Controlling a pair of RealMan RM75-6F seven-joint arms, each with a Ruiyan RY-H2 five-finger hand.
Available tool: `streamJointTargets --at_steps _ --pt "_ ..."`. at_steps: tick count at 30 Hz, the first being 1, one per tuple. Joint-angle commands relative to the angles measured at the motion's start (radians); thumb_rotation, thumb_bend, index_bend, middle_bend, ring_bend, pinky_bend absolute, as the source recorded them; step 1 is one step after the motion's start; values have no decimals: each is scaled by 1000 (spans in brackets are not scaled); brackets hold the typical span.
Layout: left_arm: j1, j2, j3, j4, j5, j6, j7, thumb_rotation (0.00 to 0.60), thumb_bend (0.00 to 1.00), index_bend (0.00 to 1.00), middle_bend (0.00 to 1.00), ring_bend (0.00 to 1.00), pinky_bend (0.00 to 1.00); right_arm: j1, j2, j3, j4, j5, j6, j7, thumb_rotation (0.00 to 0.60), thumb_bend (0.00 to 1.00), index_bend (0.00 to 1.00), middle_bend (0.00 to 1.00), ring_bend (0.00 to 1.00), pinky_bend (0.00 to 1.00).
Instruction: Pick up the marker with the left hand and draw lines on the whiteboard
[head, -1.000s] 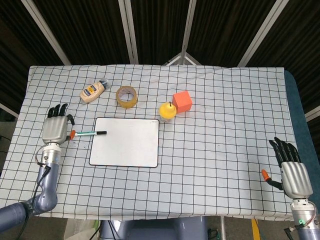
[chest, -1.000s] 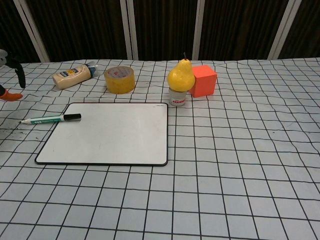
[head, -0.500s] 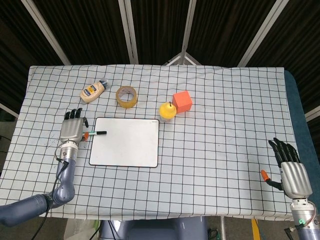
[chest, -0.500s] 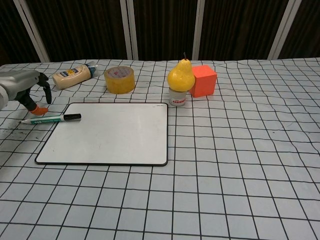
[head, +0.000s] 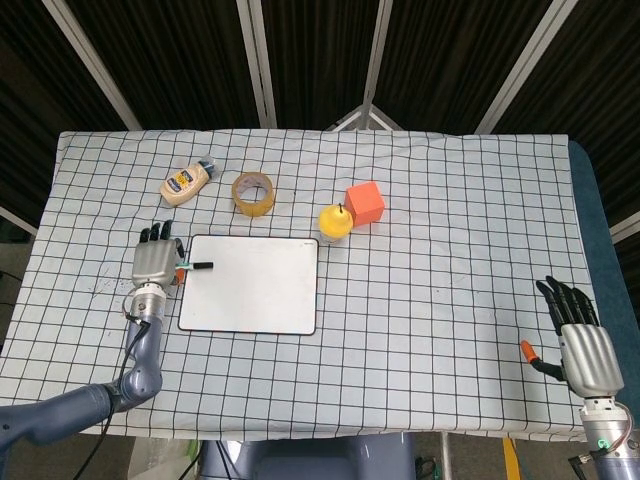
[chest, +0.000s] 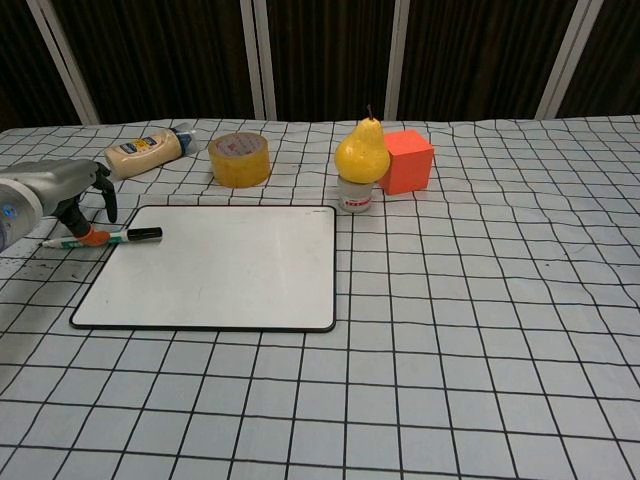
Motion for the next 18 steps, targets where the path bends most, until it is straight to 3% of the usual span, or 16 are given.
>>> streamJointTargets --at_steps 1,11,18 --pt "-9 -14 3 18 -9 -9 0 600 493 438 16 0 74 0 0 0 0 0 -1 1 600 324 0 0 0 11" --pt "-24 -43 15 57 -24 -24 -1 600 494 454 19 0 74 2 1 0 -1 2 -4 4 600 324 0 0 0 11" --pt "-22 -49 19 59 -11 -20 -25 600 540 646 62 0 74 1 1 0 -2 2 -3 4 600 324 0 0 0 11"
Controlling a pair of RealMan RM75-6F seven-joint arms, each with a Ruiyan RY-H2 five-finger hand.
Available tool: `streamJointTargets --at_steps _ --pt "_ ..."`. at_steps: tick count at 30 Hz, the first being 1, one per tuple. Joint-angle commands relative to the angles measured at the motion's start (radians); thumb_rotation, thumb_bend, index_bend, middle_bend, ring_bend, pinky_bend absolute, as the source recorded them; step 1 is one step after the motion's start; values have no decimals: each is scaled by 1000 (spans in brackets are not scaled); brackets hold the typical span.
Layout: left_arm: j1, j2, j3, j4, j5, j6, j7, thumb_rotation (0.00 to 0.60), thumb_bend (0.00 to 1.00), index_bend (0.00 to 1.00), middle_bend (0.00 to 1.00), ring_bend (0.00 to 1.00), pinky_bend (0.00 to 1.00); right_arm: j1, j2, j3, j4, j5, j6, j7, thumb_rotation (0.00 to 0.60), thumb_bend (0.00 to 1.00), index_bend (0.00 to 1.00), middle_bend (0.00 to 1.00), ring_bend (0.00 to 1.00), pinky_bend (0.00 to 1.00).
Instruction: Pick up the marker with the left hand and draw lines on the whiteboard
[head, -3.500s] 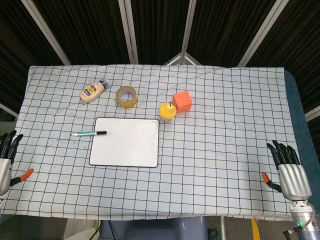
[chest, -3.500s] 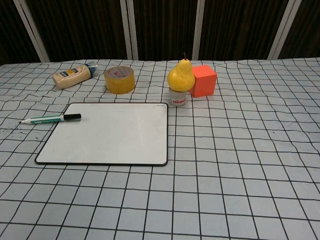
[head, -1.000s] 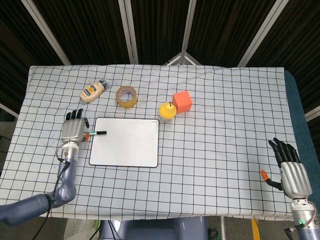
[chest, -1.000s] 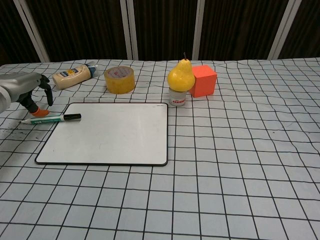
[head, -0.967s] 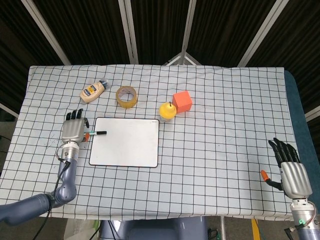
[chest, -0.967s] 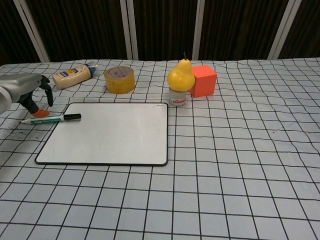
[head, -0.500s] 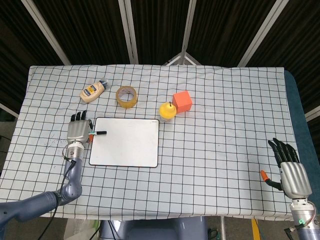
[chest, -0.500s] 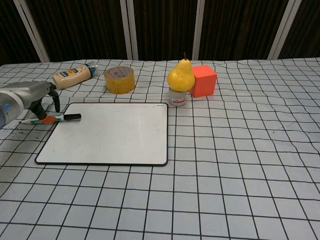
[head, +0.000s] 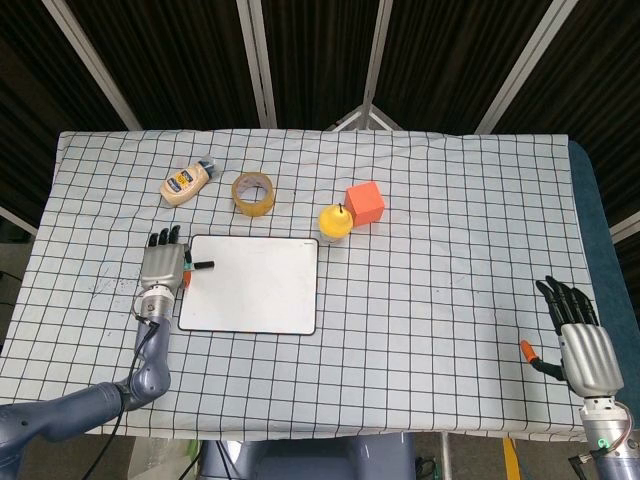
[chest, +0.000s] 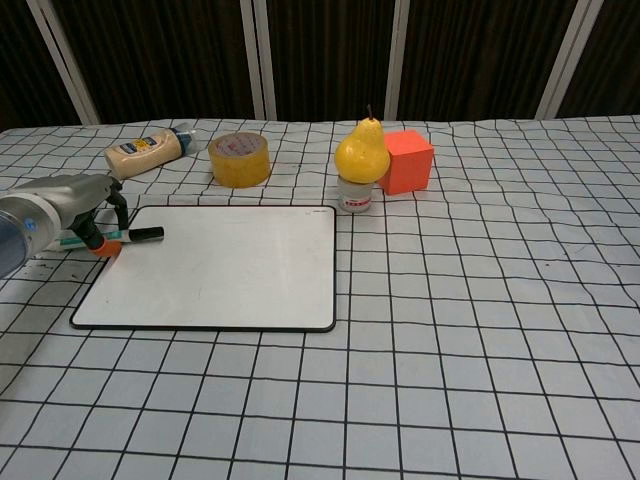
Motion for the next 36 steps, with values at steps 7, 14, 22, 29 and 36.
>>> streamJointTargets --at_steps 7,14,22,29,36 --pt "12 22 -10 -75 67 32 -79 600 549 689 89 0 74 0 0 0 -1 3 -2 1 600 324 0 0 0 11" --pt "28 75 -42 -274 194 75 -218 600 549 690 101 0 75 1 1 0 -4 3 -3 2 600 324 0 0 0 11" --pt "43 60 -64 -367 326 19 -492 600 546 690 101 0 75 0 3 3 -2 8 -3 7 600 325 0 0 0 11" --pt "34 16 -41 -317 446 -11 -655 600 543 690 102 0 75 1 3 4 0 10 -5 10 600 324 0 0 0 11" --pt "30 -25 -18 -236 526 -18 -784 600 543 690 109 0 75 1 3 4 0 11 -5 10 600 324 0 0 0 11"
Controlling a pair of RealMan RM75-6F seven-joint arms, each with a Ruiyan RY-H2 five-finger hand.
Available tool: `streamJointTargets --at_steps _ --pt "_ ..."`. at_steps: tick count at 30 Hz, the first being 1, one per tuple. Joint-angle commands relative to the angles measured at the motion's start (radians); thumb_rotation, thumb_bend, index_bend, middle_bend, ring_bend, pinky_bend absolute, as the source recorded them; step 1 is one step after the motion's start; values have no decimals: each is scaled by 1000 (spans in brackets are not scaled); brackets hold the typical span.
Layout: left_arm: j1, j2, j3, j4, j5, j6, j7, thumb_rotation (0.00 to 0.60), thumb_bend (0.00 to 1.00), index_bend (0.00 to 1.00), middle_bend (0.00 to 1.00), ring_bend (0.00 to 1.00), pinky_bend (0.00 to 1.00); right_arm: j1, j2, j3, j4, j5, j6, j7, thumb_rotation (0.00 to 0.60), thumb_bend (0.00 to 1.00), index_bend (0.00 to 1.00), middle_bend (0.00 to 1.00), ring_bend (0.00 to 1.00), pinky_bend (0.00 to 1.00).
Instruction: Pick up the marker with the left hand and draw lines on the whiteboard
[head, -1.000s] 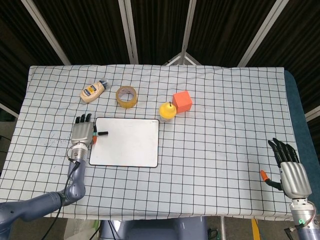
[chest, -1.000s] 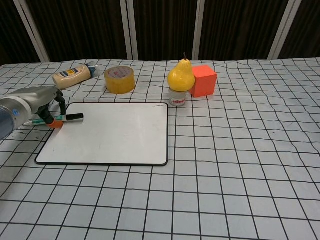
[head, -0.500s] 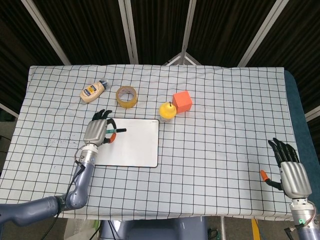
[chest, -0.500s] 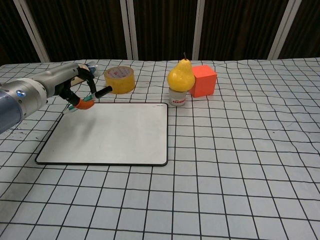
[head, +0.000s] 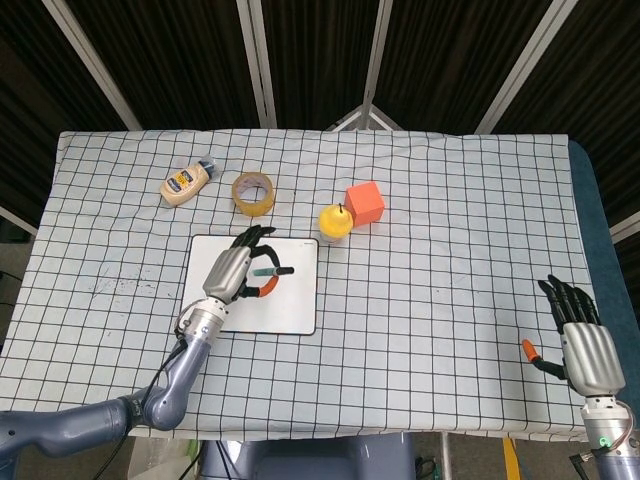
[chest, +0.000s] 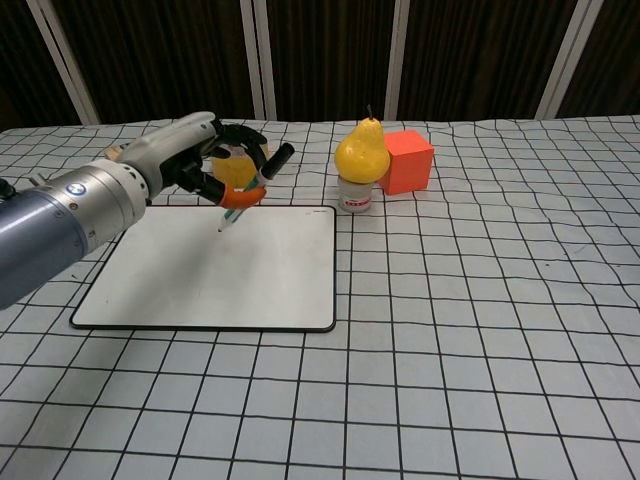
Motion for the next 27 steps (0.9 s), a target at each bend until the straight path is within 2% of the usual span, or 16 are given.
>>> streamJointTargets --at_steps 1,11,27 --pt "-3 -26 16 49 37 -9 -66 600 543 690 109 0 75 0 0 0 0 0 1 -1 600 324 0 0 0 11" --pt "-10 -47 45 131 123 -23 -223 600 543 690 110 0 76 0 0 -1 -1 0 0 2 600 324 0 0 0 11" --pt "-20 -60 58 190 151 -31 -288 600 542 690 111 0 76 0 2 -2 -2 -1 -4 8 600 324 0 0 0 11"
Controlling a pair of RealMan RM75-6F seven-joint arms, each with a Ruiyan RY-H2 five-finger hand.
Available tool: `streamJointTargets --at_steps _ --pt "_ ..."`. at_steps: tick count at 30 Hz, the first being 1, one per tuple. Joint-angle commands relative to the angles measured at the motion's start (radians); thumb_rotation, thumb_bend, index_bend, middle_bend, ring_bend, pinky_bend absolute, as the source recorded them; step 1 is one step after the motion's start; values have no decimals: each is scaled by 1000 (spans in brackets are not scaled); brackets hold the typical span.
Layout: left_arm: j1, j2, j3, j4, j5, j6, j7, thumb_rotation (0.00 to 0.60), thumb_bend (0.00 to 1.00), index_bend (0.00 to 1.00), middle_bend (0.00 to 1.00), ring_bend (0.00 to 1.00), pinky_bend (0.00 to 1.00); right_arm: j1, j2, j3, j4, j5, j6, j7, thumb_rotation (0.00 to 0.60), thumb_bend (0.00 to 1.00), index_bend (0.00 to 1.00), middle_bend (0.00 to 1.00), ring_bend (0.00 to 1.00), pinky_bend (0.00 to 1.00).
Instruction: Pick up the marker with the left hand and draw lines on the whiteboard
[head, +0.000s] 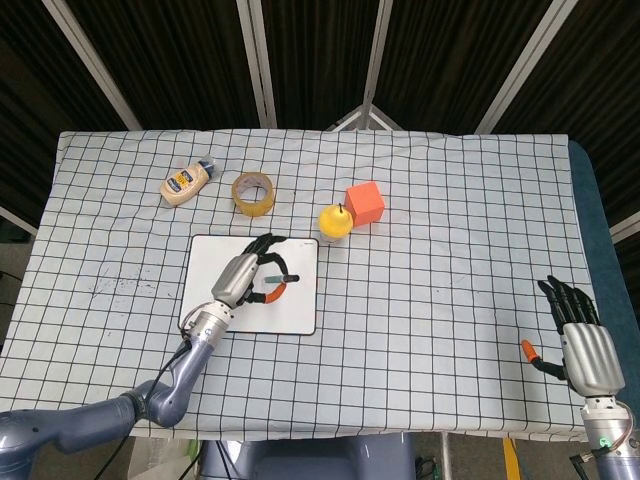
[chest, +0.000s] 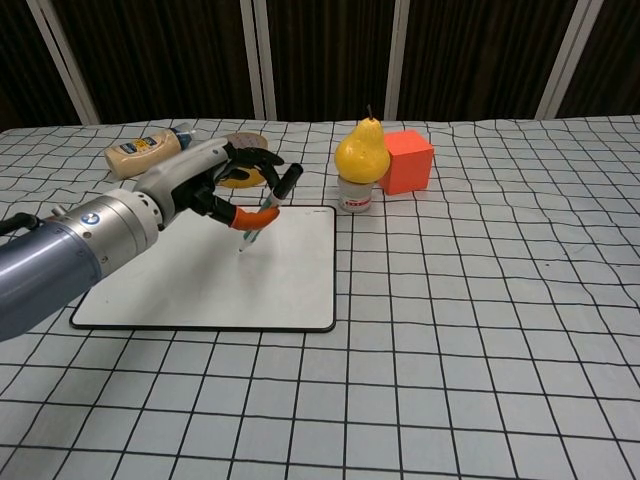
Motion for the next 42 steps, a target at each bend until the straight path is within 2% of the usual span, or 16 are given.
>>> streamJointTargets --at_steps 1,11,26,35,42 --pt "-3 -4 3 15 4 -3 -12 600 542 690 111 0 76 0 0 -1 0 -2 0 0 600 324 0 0 0 11" --pt "-14 -3 9 79 13 -22 -52 600 542 690 111 0 76 -1 1 -2 1 0 -2 -1 600 324 0 0 0 11" --pt "-10 55 -12 207 13 -19 -134 600 542 690 111 0 76 4 -3 0 -5 11 -13 -13 600 325 0 0 0 11" --pt "-5 96 -38 131 12 16 -163 600 542 690 111 0 75 5 -4 -2 -8 7 -15 -17 600 324 0 0 0 11" --pt "-13 65 -24 65 -17 -7 -118 600 542 690 111 0 76 5 -3 -3 -9 4 -14 -15 600 324 0 0 0 11"
